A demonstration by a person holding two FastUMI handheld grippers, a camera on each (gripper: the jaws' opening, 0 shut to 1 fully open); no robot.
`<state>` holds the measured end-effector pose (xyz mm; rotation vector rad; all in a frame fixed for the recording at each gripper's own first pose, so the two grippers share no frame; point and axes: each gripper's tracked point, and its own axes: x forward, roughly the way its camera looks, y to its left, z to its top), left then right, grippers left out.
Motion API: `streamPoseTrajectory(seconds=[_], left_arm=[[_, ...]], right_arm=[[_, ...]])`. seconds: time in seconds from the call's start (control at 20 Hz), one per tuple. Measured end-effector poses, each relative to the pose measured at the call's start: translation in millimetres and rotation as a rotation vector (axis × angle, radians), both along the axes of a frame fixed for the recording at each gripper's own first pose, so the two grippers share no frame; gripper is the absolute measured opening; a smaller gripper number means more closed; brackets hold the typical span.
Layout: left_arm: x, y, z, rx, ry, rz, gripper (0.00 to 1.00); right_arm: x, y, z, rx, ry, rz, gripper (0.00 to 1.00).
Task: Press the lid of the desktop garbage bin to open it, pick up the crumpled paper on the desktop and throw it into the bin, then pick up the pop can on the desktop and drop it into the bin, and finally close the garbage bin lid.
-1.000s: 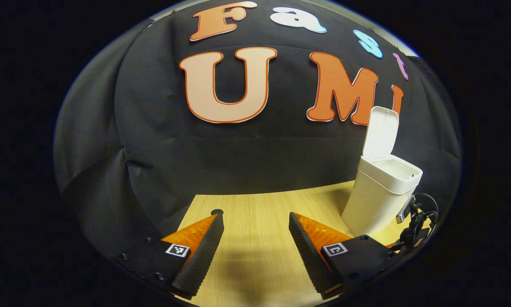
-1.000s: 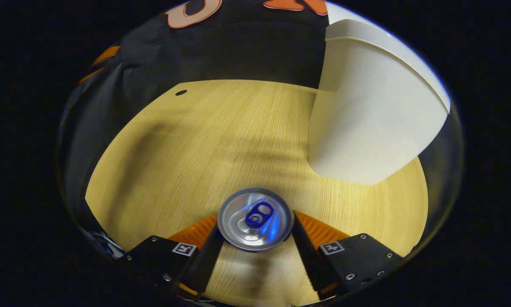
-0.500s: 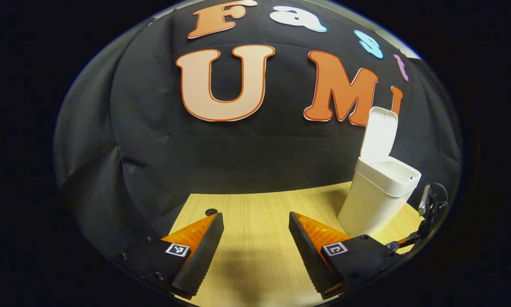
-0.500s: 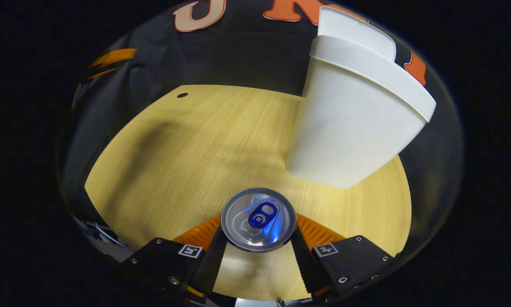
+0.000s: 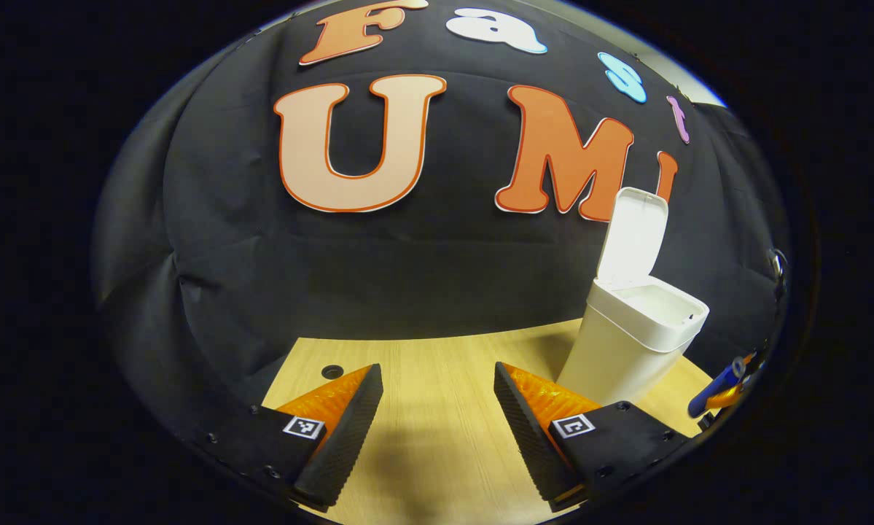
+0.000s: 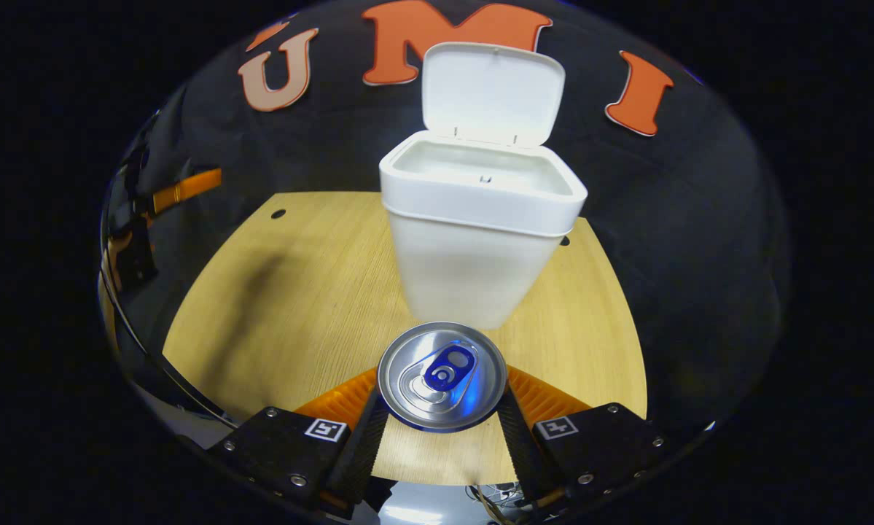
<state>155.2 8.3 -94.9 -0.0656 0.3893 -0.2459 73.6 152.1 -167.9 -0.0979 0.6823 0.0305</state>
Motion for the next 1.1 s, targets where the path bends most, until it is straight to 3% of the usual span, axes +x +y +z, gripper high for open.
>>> streamPoseTrajectory(seconds=[0.2,0.3,0.55,0.8,0.9,0.95,1.1], left_arm=[[5,-12,4,-0.013,-0.006,-0.009,0.98],[7,-12,5,-0.012,-0.014,-0.007,0.98],[9,-17,4,0.006,-0.008,-0.012,0.98],[11,-9,5,0.028,-0.013,0.004,0.98],[11,-7,5,0.028,-0.012,0.008,0.98],[10,-6,4,0.031,-0.008,0.014,0.98],[9,1,2,0.037,-0.001,0.029,0.98]], right_arm=[[0,-36,53,0.049,-0.039,-0.021,0.79],[1,-54,87,0.019,-0.089,-0.04,0.79],[58,-70,152,-0.015,-0.177,-0.024,0.79],[106,-79,156,-0.052,-0.182,0.003,0.79],[121,-80,149,-0.071,-0.167,0.008,0.74],[128,-82,144,-0.083,-0.156,0.007,0.79],[145,-83,133,-0.086,-0.14,0.008,0.8]])
